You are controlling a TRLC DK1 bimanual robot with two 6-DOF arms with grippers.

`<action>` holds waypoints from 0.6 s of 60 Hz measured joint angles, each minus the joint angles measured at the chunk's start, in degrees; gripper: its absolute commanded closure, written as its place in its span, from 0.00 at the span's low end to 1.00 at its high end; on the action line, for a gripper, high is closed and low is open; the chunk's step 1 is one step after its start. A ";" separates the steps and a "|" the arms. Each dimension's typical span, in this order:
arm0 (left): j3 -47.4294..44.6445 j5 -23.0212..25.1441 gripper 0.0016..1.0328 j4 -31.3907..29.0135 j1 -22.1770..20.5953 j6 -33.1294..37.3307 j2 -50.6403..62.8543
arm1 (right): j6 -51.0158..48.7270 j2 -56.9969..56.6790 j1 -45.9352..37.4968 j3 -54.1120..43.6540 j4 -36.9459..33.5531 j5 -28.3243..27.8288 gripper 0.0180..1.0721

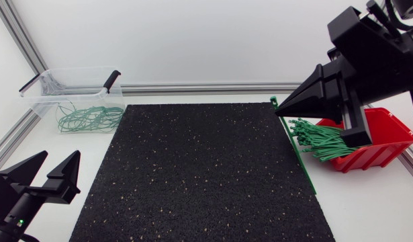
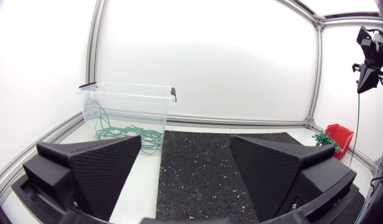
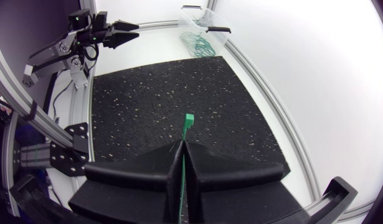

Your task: Take a green cable tie from the red box, thread the tail through the head to close it, then place it in the transparent bin on the left.

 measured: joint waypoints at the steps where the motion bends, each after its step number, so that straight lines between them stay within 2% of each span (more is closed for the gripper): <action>1: 0.39 0.79 0.03 -0.90 0.13 -0.42 0.02 | 2.03 0.83 0.85 0.39 -0.52 -1.57 0.94; 8: 4.44 6.38 0.03 -4.22 0.15 -3.89 3.04 | 11.69 6.47 2.23 1.25 -1.20 -12.22 0.94; 12: 6.58 10.03 0.03 -5.49 0.15 -5.62 5.33 | 13.55 8.68 2.32 1.20 -1.14 -15.69 0.94; 18: 13.46 23.71 0.04 -8.00 0.46 -9.46 14.86 | 16.37 9.66 2.38 -0.90 0.44 -23.08 0.94; 19: 16.57 28.22 0.04 -8.00 0.39 -10.82 18.51 | 17.05 9.99 2.38 -1.68 1.46 -25.14 0.94; 20: 17.38 29.31 0.04 -8.00 0.11 -11.34 19.54 | 17.20 10.03 2.40 -1.99 1.73 -25.81 0.94; 24: 19.96 31.93 0.04 -6.29 -8.98 -12.74 26.12 | 18.97 10.08 3.17 -4.07 5.05 -29.62 0.94; 28: 20.17 32.02 0.07 -4.24 -13.90 -13.29 28.48 | 20.79 10.08 4.57 -5.14 7.98 -30.71 0.94; 30: 20.35 32.00 0.07 -1.29 -17.81 -13.29 30.73 | 22.97 10.14 6.03 -6.32 11.72 -31.78 0.94; 33: 20.63 32.30 0.07 0.31 -20.52 -13.31 32.76 | 24.59 10.32 6.93 -7.13 14.08 -32.92 0.94; 35: 22.10 35.50 0.07 3.06 -24.15 -13.31 37.81 | 26.84 10.84 8.02 -8.44 17.35 -34.60 0.94; 36: 22.82 37.42 0.07 3.96 -24.65 -13.29 39.93 | 27.71 11.21 8.26 -8.85 18.82 -35.32 0.94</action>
